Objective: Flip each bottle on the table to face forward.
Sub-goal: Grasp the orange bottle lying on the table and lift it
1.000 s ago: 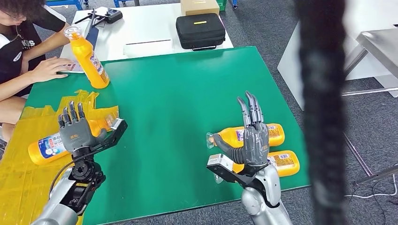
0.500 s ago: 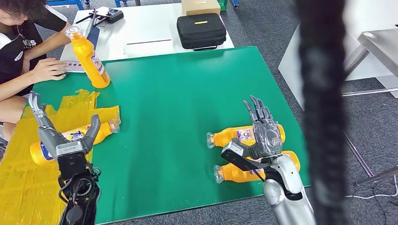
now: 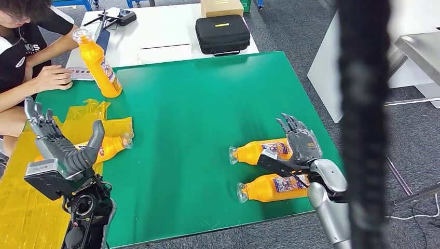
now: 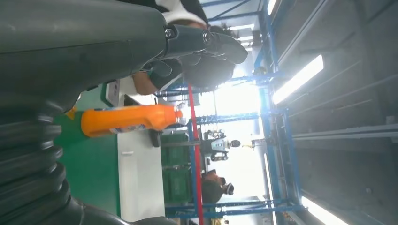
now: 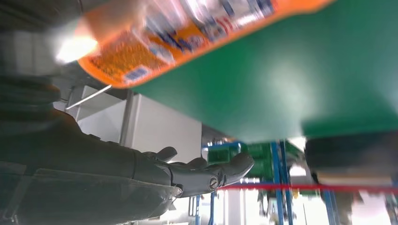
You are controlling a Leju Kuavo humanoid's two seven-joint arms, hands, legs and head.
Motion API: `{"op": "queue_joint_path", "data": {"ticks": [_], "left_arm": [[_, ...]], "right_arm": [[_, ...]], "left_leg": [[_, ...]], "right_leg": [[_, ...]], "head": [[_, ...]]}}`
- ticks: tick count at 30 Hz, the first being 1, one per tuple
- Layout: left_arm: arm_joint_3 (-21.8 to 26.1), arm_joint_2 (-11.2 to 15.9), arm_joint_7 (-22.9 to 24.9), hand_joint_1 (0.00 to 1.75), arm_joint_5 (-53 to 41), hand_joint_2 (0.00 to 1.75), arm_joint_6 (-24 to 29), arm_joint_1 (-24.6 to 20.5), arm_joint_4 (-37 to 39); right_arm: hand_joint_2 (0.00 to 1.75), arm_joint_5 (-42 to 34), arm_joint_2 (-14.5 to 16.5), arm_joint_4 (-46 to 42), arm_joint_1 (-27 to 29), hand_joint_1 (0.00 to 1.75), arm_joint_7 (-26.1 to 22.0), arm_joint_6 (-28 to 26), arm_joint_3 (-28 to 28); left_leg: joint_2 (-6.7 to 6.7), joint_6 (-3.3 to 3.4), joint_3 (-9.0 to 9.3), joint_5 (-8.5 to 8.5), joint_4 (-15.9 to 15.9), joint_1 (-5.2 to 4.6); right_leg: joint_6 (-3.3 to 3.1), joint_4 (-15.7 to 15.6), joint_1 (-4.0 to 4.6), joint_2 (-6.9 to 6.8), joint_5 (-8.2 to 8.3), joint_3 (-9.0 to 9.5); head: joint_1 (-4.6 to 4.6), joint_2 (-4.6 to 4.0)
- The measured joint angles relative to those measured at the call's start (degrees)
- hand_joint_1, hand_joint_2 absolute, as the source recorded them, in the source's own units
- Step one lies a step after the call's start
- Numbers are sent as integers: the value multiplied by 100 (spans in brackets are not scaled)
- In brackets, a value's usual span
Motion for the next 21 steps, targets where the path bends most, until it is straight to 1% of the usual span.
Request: {"op": "queue_joint_path", "data": {"ticks": [2,8,17,21], "left_arm": [[-1,13,0,0,74,175,-34,-30,66],[-2,49,0,0,219,175,-98,-64,201],[-27,86,0,0,258,175,-119,-120,320],[-45,89,1,0,343,175,-189,-120,361]], "right_arm": [[175,41,-19,207,-77,0,1,82,11],[175,147,-52,695,-228,0,50,101,59],[175,213,-63,1056,-368,0,104,96,105],[175,394,-43,1257,-411,0,204,76,129]], "left_leg": [[0,0,0,0,0,0],[2,0,0,0,0,1],[1,0,-1,0,0,0],[1,0,-1,0,0,0]], "right_leg": [[0,0,0,0,0,0],[0,1,1,0,0,-1],[0,0,0,0,0,-1],[0,0,0,0,0,-1]], "head": [[0,0],[0,0],[0,0],[0,0]]}}
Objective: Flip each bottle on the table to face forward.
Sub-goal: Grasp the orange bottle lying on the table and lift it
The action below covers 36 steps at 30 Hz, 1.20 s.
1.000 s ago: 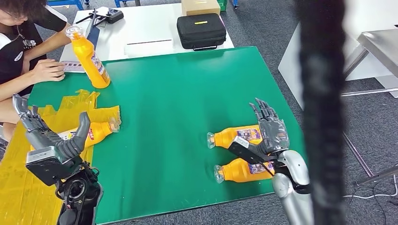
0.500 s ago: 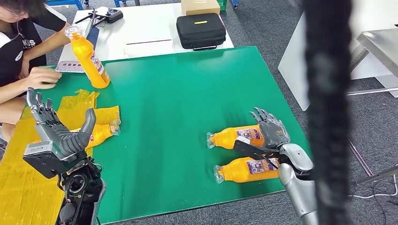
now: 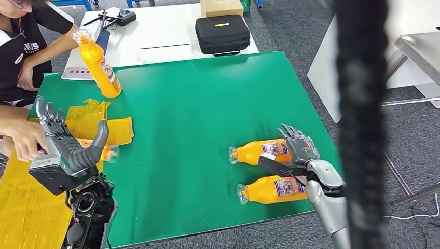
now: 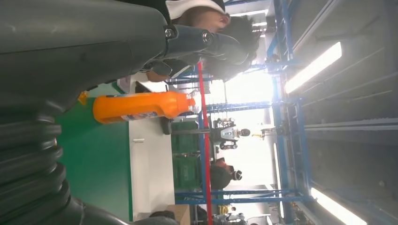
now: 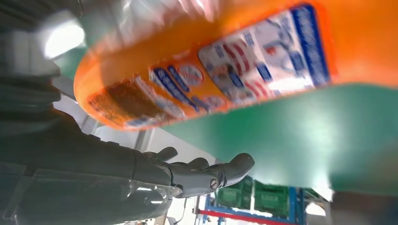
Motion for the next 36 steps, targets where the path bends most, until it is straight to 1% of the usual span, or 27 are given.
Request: {"op": "queue_joint_path", "data": {"ticks": [8,9,10,12,13,14,17,21,26,29,32,36], "left_arm": [[-7,-20,-2,0,-1,175,-93,-1,74],[-7,-25,-2,0,-8,175,-99,-1,87],[-7,-30,-2,0,-12,175,-106,-1,100],[-6,-40,-1,0,-15,175,-117,-1,123],[-5,-44,-1,0,-18,175,-125,-1,133],[-4,-48,-1,0,-19,175,-133,-1,143],[-5,-57,-1,0,-27,175,-155,0,154],[-7,-60,-1,0,-43,175,-160,4,162],[-7,-63,-2,0,-61,175,-160,16,200],[-10,-79,0,0,-66,175,-158,28,206],[-20,-98,-1,0,-65,175,-158,40,208],[-41,-111,11,0,-7,175,-185,51,224]], "right_arm": [[175,421,72,629,-220,0,284,-250,40],[175,451,81,712,-265,5,315,-286,44],[175,471,88,800,-311,27,343,-314,45],[175,502,96,987,-404,113,396,-361,46],[175,522,98,1086,-448,152,425,-395,46],[175,548,102,1180,-485,174,454,-444,46],[175,632,133,1408,-556,175,546,-712,38],[175,637,253,1527,-582,175,632,-1151,-48],[175,477,390,1562,-569,175,573,-1543,-199],[175,218,502,1526,-531,175,386,-2036,-334],[175,-221,628,1349,-456,175,60,-2466,-467],[175,-984,785,999,-313,175,-459,-2739,-572]], "left_leg": [[6,0,5,-1,0,1],[6,0,7,-1,0,0],[6,1,9,0,0,0],[4,2,14,1,0,0],[4,3,17,2,0,0],[3,3,21,2,0,0],[0,4,28,3,0,-2],[1,5,28,3,0,-2],[2,4,26,2,0,-1],[2,3,24,1,0,-1],[2,3,23,1,0,-1],[2,3,21,1,0,-1]], "right_leg": [[0,0,1,2,0,1],[0,-1,1,2,0,3],[0,-1,0,2,0,5],[1,-1,0,2,0,11],[1,-1,0,2,1,16],[1,-2,0,2,1,20],[2,-2,-1,1,1,29],[5,-1,-1,1,4,30],[4,-1,0,1,3,27],[4,0,0,1,3,23],[4,0,0,1,2,21],[4,0,0,1,2,20]], "head": [[-1,0],[-1,0],[-1,0],[0,0],[0,0],[0,0],[1,0],[-1,0],[-1,0],[0,0],[0,0],[1,0]]}}
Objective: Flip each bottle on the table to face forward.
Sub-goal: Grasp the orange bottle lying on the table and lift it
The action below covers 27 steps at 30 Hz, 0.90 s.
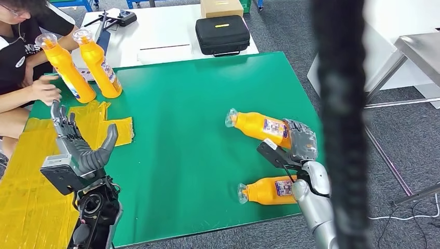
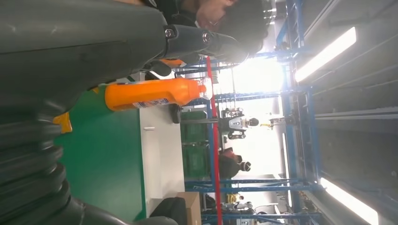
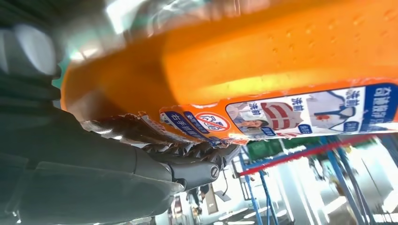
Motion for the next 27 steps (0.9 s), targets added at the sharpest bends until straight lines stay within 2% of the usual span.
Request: {"op": "queue_joint_path", "data": {"ticks": [6,10,15,20,27], "left_arm": [[-48,-11,81,0,275,175,-301,6,36],[-120,-4,217,0,429,175,-683,7,72],[-486,92,987,0,36,175,-1646,-65,216],[-1042,192,1369,0,-521,175,-2387,-196,471],[-1511,211,1697,0,-769,175,-2946,-256,546]], "right_arm": [[175,-960,186,-489,202,175,-701,23,0],[175,-1738,294,-779,312,175,-1179,364,43],[175,-2879,430,-1031,371,175,-1795,1176,211],[175,-3213,619,-1107,379,175,-2057,1487,446],[175,-3146,784,-1120,315,175,-2082,1505,717]], "left_leg": [[-1,0,-2,0,0,0],[-1,0,-4,0,0,0],[0,0,-5,0,0,0],[0,-1,-7,0,0,0],[0,-1,-12,0,0,0]], "right_leg": [[0,0,0,0,0,-1],[0,0,0,0,0,-3],[0,0,0,0,0,-7],[0,1,0,0,0,-8],[0,1,0,0,0,-13]], "head": [[-1,0],[-1,0],[-1,0],[0,0],[0,0]]}}
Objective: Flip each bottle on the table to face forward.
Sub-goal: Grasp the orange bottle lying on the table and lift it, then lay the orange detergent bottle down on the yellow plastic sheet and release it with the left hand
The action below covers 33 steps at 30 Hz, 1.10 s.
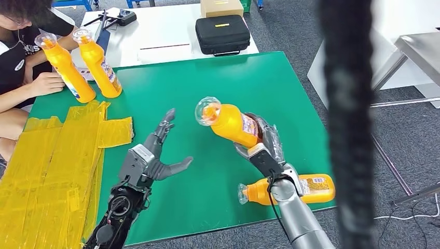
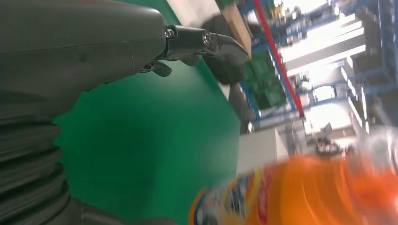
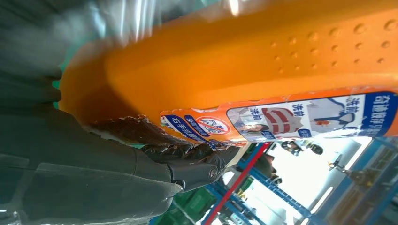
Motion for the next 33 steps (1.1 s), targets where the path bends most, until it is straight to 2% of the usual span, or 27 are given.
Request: {"op": "queue_joint_path", "data": {"ticks": [17,24,33], "left_arm": [[-240,-3,46,0,-1,175,-146,-17,-45],[-326,-29,127,0,88,175,-150,29,-177],[-196,-115,156,0,617,175,-140,26,-203]], "right_arm": [[175,69,125,3,-134,175,49,16,267],[175,195,345,61,-259,175,121,211,649],[175,190,673,333,-428,175,54,805,1457]], "left_leg": [[1,0,-4,0,0,0],[1,-1,-7,1,-1,2],[-1,-2,-9,2,-1,2]], "right_leg": [[0,0,0,0,0,-4],[0,1,1,0,0,-8],[-1,2,1,0,-1,-10]], "head": [[0,0],[0,0],[-1,0]]}}
